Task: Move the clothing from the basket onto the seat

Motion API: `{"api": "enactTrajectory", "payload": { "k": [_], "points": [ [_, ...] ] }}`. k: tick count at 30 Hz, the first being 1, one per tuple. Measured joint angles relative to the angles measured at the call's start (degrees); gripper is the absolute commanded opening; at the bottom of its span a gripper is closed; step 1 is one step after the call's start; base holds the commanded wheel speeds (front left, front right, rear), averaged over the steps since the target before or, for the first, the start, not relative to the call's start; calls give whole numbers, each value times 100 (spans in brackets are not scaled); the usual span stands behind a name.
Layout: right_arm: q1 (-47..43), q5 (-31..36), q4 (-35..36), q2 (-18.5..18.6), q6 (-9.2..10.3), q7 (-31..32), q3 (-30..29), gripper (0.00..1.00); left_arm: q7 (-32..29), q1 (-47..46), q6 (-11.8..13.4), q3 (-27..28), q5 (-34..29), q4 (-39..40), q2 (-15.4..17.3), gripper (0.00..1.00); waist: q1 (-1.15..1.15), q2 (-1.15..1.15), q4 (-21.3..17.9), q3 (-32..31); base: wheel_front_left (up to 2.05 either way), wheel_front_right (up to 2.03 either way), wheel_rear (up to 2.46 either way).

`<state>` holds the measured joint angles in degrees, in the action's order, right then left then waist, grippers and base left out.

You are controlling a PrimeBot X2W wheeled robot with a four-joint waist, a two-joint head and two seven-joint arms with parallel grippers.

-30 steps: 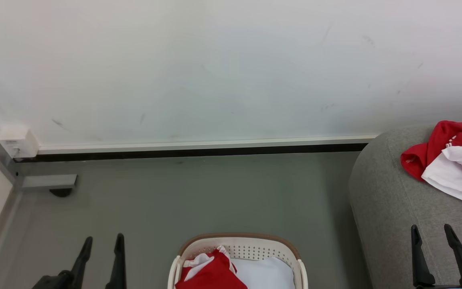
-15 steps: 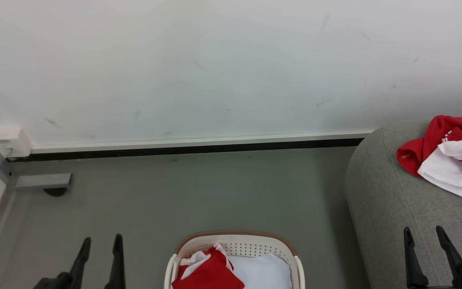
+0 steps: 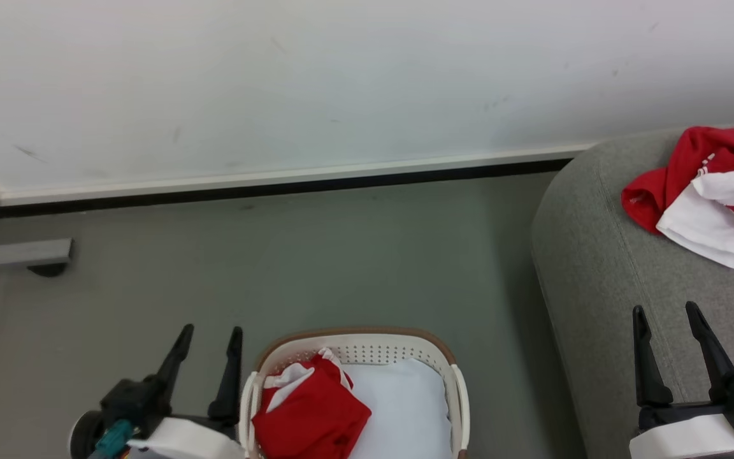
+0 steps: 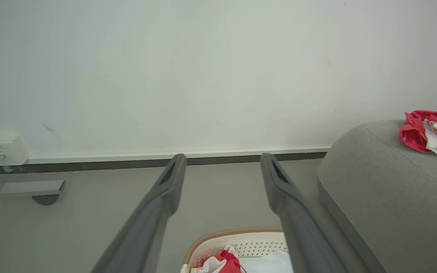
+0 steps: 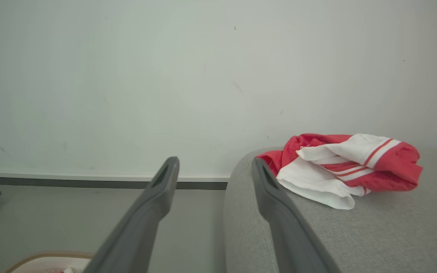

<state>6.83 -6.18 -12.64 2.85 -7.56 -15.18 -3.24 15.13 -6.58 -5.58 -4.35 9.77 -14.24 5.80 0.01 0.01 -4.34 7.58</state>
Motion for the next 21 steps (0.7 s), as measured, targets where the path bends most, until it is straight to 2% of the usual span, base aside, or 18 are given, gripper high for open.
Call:
{"api": "enactTrajectory", "payload": {
  "k": [10,21],
  "points": [
    [464,-258,354,3,0,0,365,100,-461,-1386,-122,-916,-593,-1569,137,100,0,0,-499,814,0,0,0],
    [872,-474,870,3,1,1,677,100,-1196,-2741,-146,-1468,-1003,-3556,198,100,1,0,-1078,1899,0,0,0]
  ]
}}
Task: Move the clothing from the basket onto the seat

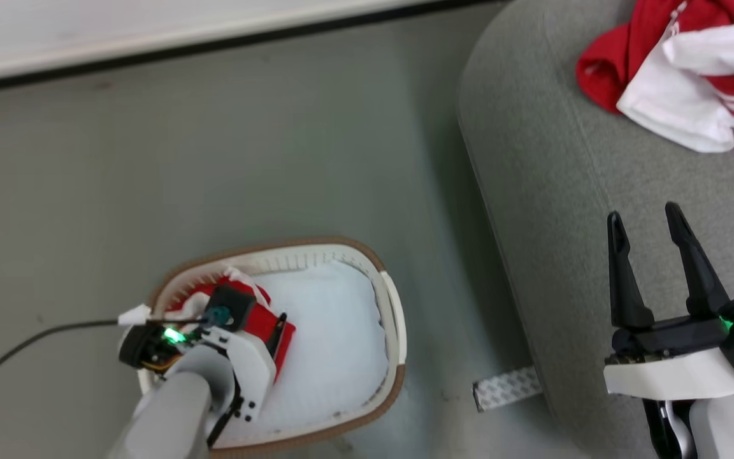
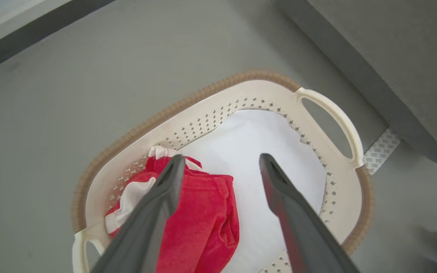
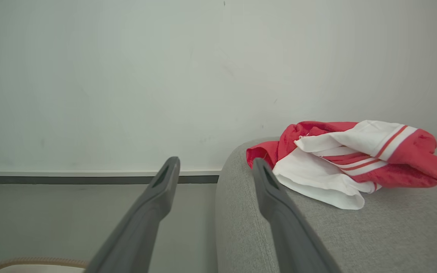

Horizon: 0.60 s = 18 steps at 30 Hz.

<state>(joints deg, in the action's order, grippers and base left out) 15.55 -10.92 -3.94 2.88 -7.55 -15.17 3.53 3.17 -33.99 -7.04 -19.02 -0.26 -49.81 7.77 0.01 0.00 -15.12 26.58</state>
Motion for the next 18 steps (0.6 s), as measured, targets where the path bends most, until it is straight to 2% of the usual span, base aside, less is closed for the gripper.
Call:
{"api": "enactTrajectory", "payload": {
  "k": [7,18],
  "points": [
    [315,-142,438,0,0,-1,108,100,-322,-879,80,-131,-177,-893,75,100,0,0,-126,832,0,0,0],
    [584,-312,845,1,-1,-1,325,100,-812,-1963,488,-146,-227,-1809,238,100,0,0,-187,2041,0,0,0]
  ]
}}
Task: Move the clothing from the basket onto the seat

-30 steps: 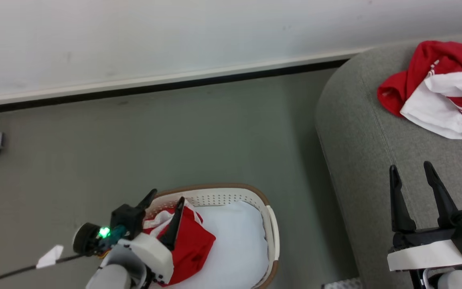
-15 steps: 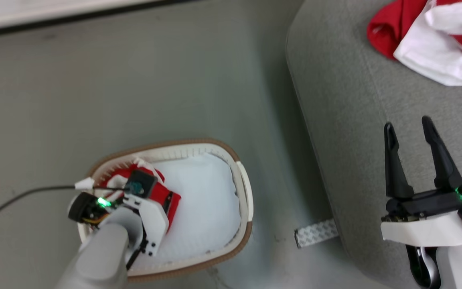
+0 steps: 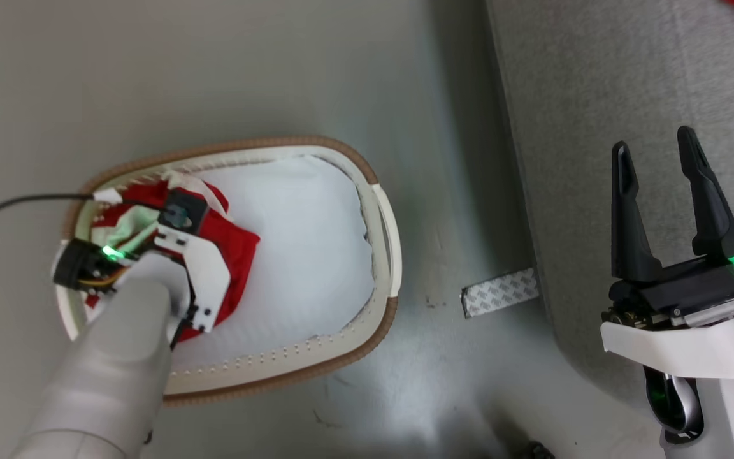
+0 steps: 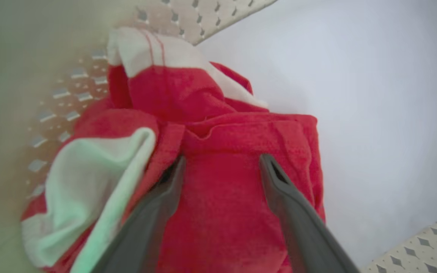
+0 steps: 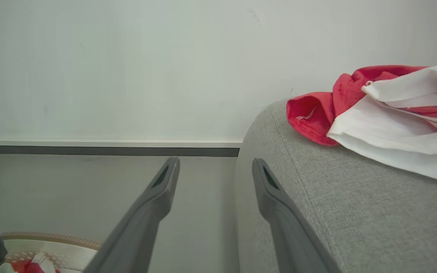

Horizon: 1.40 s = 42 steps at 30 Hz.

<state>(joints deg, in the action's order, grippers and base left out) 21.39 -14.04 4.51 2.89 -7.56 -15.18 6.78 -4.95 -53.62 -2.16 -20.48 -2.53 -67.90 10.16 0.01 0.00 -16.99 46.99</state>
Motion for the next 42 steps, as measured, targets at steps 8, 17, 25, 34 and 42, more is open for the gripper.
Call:
{"api": "enactTrajectory", "payload": {
  "k": [8,17,25,34,42],
  "points": [
    [12,-56,64,-1,1,0,-127,100,10,-296,13,-23,54,-282,-33,0,0,0,-117,450,0,0,0],
    [-129,-15,-212,-4,0,0,-231,100,613,-127,-223,68,417,-389,-376,0,-1,0,69,-82,0,0,0],
    [-475,41,-548,-4,1,0,-347,100,992,429,-407,130,771,-437,-579,0,-1,0,276,-999,0,0,0],
    [-1183,257,-906,-7,1,1,-498,100,1319,967,-514,233,1480,-236,-713,0,-1,0,626,-2463,0,0,0],
    [-1617,376,-1023,-7,0,0,-417,100,1105,1340,-522,-315,2537,1088,-738,0,-3,0,968,-3617,0,0,0]
  ]
}}
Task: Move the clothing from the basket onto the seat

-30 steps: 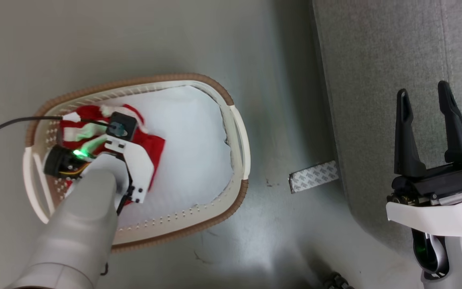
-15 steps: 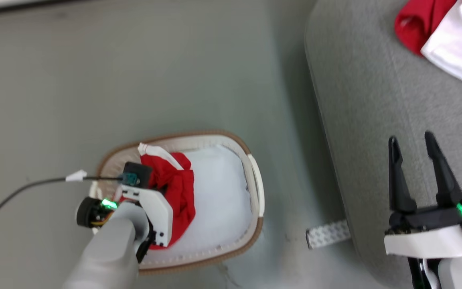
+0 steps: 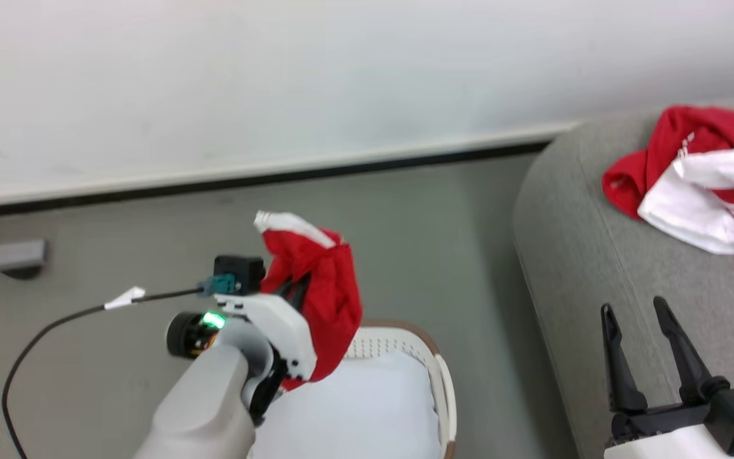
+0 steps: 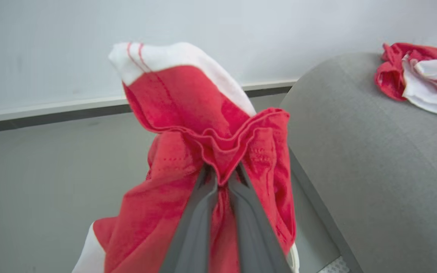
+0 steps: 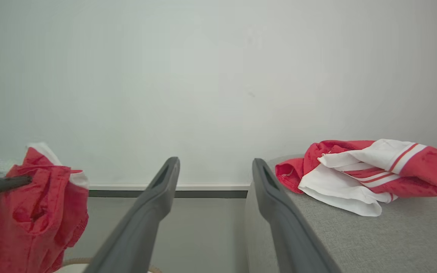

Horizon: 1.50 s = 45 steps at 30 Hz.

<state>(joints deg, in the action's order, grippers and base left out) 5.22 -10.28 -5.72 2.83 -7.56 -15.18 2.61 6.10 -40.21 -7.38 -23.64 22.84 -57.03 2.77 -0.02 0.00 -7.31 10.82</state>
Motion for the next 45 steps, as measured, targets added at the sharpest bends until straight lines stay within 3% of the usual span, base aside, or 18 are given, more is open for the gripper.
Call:
{"api": "enactTrajectory", "payload": {
  "k": [11,22,28,35,45],
  "points": [
    [-348,20,-18,1,1,0,240,100,-523,44,405,-80,333,2354,37,0,0,0,339,-1000,0,0,0],
    [-458,42,168,2,1,0,584,100,-1369,376,884,-93,288,4498,380,0,1,0,320,-1257,0,0,0],
    [-448,15,448,3,1,0,884,100,-1569,600,1046,-122,288,4947,445,0,1,0,307,-1257,0,0,0],
    [-171,-315,553,243,1,7,1794,100,-1639,661,1105,-188,287,5174,476,0,2,0,337,-1210,0,0,0],
    [1096,-1138,-136,490,1,299,2784,100,-1661,661,1087,-334,289,5176,416,0,2,0,471,-1180,0,0,0]
  ]
}}
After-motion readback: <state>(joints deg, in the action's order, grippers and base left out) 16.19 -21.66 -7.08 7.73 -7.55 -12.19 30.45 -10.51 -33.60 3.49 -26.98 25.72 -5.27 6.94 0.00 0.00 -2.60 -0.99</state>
